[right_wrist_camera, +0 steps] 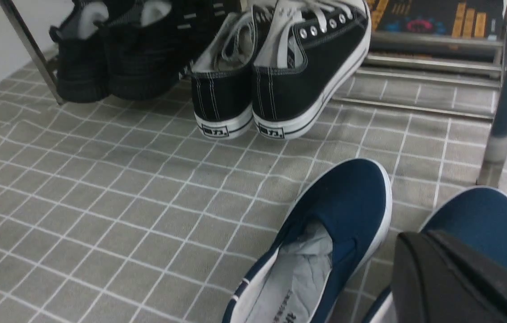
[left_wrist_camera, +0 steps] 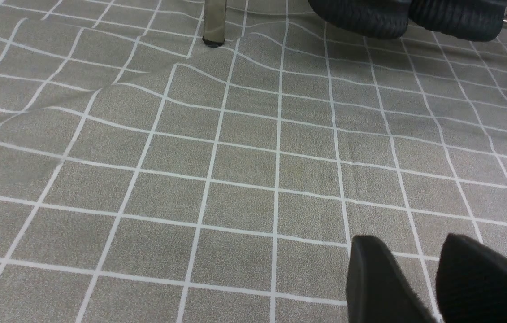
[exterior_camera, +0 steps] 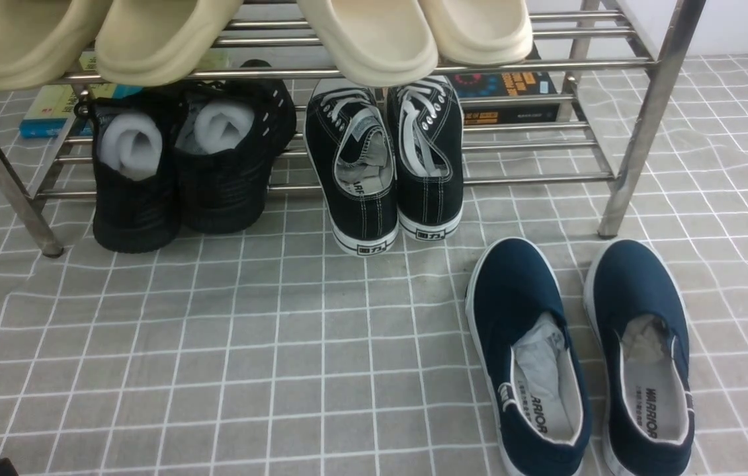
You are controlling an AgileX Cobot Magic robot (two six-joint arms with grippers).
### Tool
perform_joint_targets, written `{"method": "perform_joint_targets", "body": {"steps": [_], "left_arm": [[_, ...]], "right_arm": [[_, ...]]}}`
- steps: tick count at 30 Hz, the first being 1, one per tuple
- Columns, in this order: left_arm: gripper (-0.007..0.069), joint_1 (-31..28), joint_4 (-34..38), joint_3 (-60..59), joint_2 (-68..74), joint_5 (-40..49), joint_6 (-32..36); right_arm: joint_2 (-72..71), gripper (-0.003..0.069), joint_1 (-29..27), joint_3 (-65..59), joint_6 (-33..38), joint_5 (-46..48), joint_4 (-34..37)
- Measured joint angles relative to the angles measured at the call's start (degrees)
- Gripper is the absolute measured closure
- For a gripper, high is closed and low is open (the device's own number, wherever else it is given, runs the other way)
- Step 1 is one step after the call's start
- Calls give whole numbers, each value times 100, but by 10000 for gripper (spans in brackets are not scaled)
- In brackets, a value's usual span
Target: Take the shoes off the shelf with your hand from the grey coffee tablecloth.
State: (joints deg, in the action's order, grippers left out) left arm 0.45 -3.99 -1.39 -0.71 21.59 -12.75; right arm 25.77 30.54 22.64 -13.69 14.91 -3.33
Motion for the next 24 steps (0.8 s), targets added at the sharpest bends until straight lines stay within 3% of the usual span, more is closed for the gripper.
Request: {"method": "perform_joint_targets", "body": {"steps": [24], "left_arm": [[385,0,0,0,0,0,0]], "right_arm": [[-6,664,0,-116,51,72,-78]]}}
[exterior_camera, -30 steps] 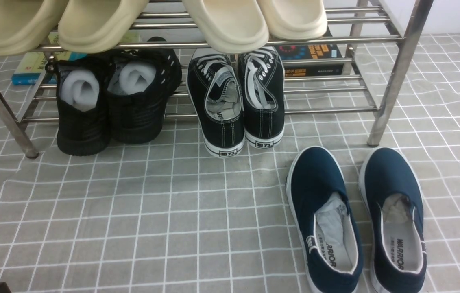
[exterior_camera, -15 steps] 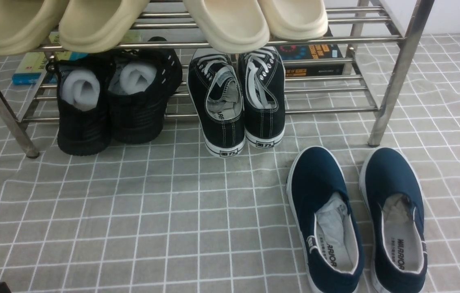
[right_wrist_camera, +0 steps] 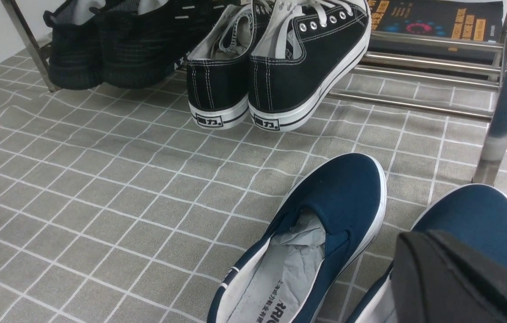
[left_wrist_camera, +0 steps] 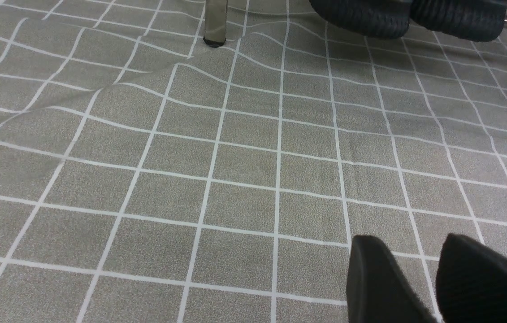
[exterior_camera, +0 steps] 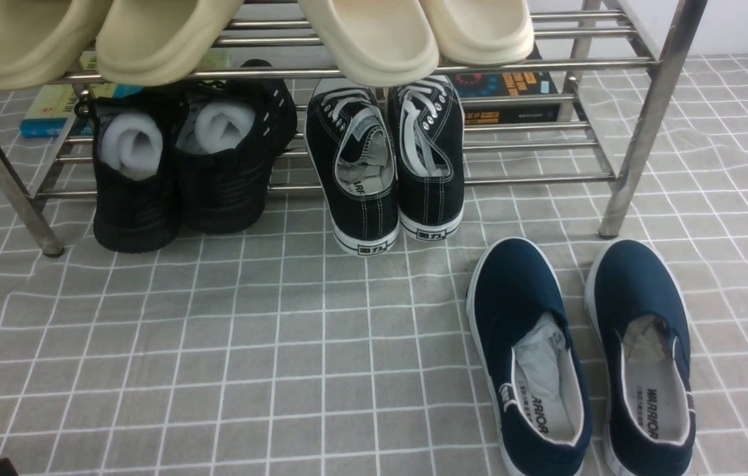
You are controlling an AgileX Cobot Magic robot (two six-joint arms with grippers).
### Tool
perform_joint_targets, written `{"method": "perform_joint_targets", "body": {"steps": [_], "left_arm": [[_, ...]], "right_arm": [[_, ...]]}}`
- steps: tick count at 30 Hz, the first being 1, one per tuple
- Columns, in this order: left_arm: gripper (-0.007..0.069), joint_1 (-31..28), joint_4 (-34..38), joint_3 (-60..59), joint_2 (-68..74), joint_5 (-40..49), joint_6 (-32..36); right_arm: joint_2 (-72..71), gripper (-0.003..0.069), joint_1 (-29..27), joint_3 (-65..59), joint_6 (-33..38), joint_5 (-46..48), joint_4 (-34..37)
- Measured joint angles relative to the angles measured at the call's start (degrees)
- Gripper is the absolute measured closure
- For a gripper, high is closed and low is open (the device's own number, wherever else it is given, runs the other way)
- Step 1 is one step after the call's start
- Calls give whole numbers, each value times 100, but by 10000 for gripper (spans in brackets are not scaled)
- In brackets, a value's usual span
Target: Take the shoes off the shelf with your hand from the grey coffee tablecloth.
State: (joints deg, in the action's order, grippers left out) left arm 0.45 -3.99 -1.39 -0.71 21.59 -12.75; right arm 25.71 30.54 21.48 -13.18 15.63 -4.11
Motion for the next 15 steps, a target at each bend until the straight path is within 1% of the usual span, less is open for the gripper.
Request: {"method": "perform_joint_targets", "body": {"steps": [9,11,13,14,15], "left_arm": [[385,0,0,0,0,0,0],[385,0,0,0,0,0,0],[385,0,0,0,0,0,0],[385,0,0,0,0,0,0],[385,0,0,0,0,0,0]], "right_arm": [[-90,659,-25,0,0,20,0],[-220,659,-269,0,0,15,0],[-348,657,-746,0,0,15,0],[-348,657,-746,0,0,15,0],[-440,656,-1094,0,0,15,0]]}}
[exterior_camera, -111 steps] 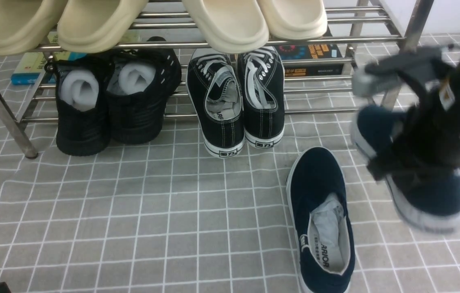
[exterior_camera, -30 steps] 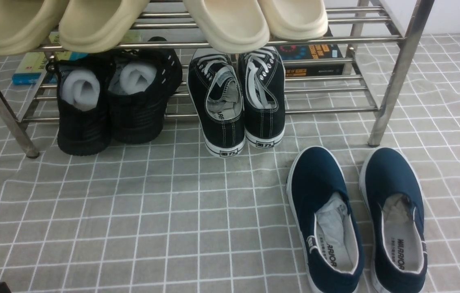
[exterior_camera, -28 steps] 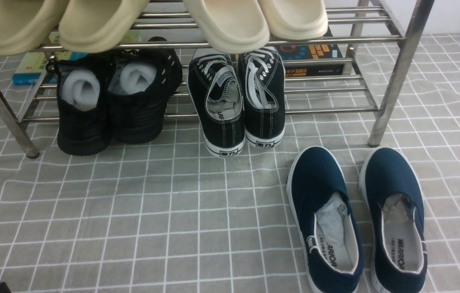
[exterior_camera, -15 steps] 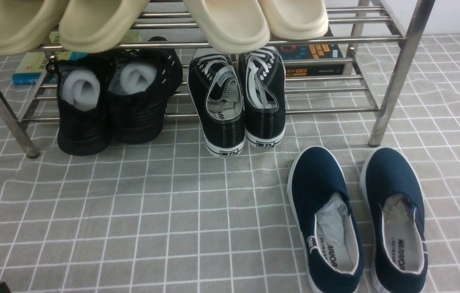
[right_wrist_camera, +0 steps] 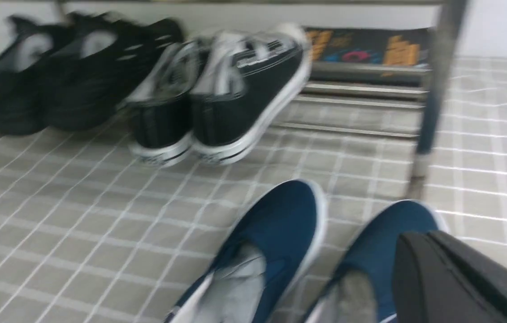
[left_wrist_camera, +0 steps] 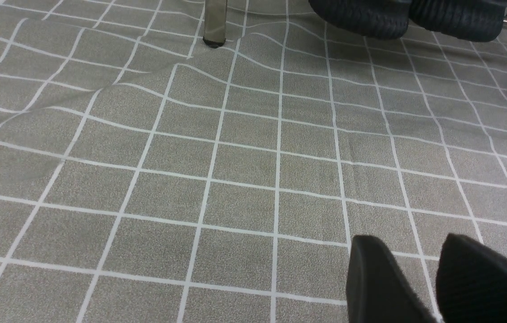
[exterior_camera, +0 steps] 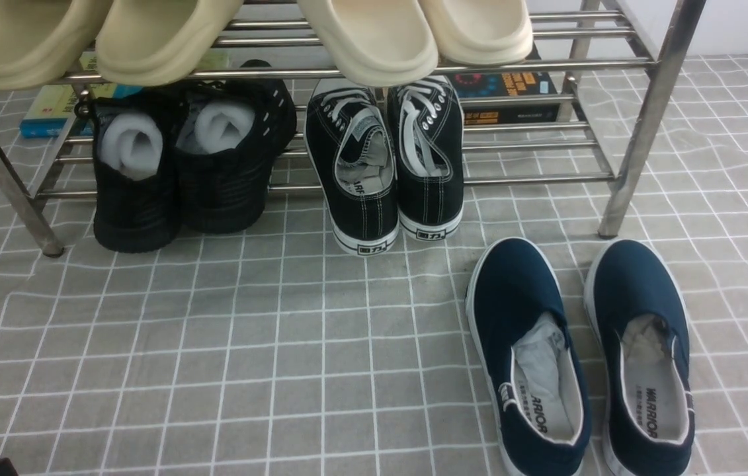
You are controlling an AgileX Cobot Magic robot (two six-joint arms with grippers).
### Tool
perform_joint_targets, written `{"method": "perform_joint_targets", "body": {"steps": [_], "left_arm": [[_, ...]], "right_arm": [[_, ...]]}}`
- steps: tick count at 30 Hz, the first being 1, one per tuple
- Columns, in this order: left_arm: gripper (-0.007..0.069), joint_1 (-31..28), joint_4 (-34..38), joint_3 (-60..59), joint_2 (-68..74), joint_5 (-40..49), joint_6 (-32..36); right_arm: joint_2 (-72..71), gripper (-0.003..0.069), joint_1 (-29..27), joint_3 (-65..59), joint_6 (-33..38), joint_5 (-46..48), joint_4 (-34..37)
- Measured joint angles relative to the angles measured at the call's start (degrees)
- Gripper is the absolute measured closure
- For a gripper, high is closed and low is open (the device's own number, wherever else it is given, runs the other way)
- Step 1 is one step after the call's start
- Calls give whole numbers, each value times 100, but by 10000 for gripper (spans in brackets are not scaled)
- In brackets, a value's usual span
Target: Take the shoes off the shelf with your hand from the grey coffee tablecloth.
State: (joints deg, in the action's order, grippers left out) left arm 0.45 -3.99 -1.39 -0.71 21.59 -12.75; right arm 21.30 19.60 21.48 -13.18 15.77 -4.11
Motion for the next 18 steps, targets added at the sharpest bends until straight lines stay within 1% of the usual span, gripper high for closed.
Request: {"method": "perform_joint_targets", "body": {"steps": [1,2,3,5,6,8,9,10,12,14,16,18], "left_arm": [[385,0,0,0,0,0,0],[385,0,0,0,0,0,0],[385,0,0,0,0,0,0],[385,0,0,0,0,0,0],[385,0,0,0,0,0,0],[385,0,0,0,0,0,0],[385,0,0,0,0,0,0],[385,0,0,0,0,0,0],[385,0,0,0,0,0,0],[385,0,0,0,0,0,0],[384,0,0,0,0,0,0],[384,0,0,0,0,0,0]], "right_arm": [[-53,656,-203,0,0,0,0],[-84,656,-280,0,0,0,0],[-152,656,-587,0,0,0,-41],[-191,655,-735,0,0,0,-79],[-249,652,-956,0,0,0,-108],[-323,650,-1139,0,0,0,-103],[-323,650,-1139,0,0,0,-103],[-428,648,-1284,0,0,0,-24],[-484,648,-1356,-8,0,0,63],[-662,646,-1553,-174,15,-97,258],[-727,647,-1618,-295,70,-137,283],[-969,645,-1754,-748,486,-206,301]]}}
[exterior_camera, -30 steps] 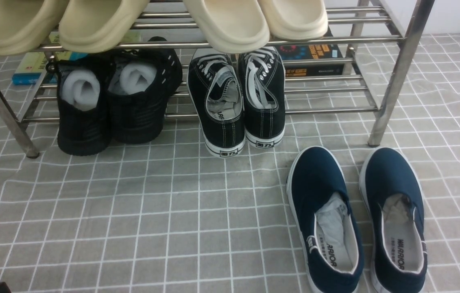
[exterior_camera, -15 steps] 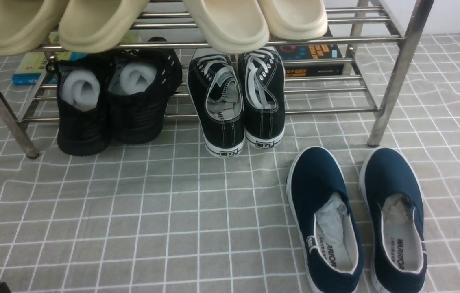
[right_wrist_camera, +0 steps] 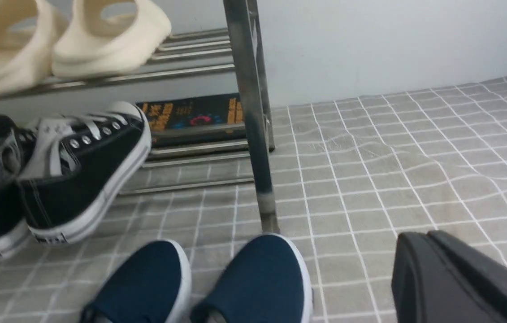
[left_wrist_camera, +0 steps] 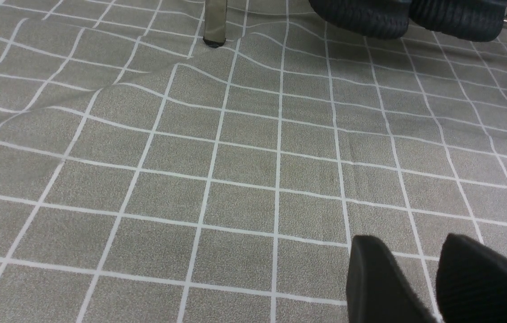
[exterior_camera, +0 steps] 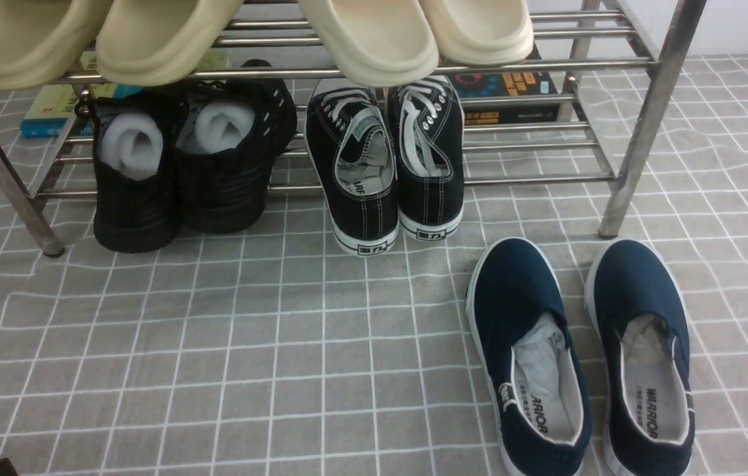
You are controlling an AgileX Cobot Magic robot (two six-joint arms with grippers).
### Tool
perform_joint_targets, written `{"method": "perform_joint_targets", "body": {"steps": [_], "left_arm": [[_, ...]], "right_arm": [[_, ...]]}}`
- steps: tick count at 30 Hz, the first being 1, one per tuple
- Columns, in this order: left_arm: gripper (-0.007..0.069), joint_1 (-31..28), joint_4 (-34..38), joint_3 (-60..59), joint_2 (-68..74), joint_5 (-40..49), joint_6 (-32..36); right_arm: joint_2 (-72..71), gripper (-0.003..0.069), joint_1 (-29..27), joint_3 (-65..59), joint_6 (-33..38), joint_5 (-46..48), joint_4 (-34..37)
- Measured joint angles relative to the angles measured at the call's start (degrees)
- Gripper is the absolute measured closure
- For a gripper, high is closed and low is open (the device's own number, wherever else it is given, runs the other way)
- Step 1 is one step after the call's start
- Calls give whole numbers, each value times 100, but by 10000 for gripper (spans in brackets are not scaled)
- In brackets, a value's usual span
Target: Take the shoes off the shelf with your hand from the grey coffee tablecloth.
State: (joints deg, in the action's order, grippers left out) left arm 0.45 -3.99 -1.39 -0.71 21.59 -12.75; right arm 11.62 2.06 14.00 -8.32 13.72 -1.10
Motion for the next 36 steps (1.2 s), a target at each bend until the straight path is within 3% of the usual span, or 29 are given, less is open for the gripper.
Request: {"method": "perform_joint_targets", "body": {"steps": [4,9,16,36], "left_arm": [[384,0,0,0,0,0,0],[384,0,0,0,0,0,0],[384,0,-5,0,0,0,0],[384,0,-5,0,0,0,0]], "right_arm": [[-435,641,-75,-665,603,6,18],[-1098,637,-74,-1505,832,204,234],[-1218,627,-81,-1496,832,793,146],[-1220,602,-81,-1485,832,848,40]]}}
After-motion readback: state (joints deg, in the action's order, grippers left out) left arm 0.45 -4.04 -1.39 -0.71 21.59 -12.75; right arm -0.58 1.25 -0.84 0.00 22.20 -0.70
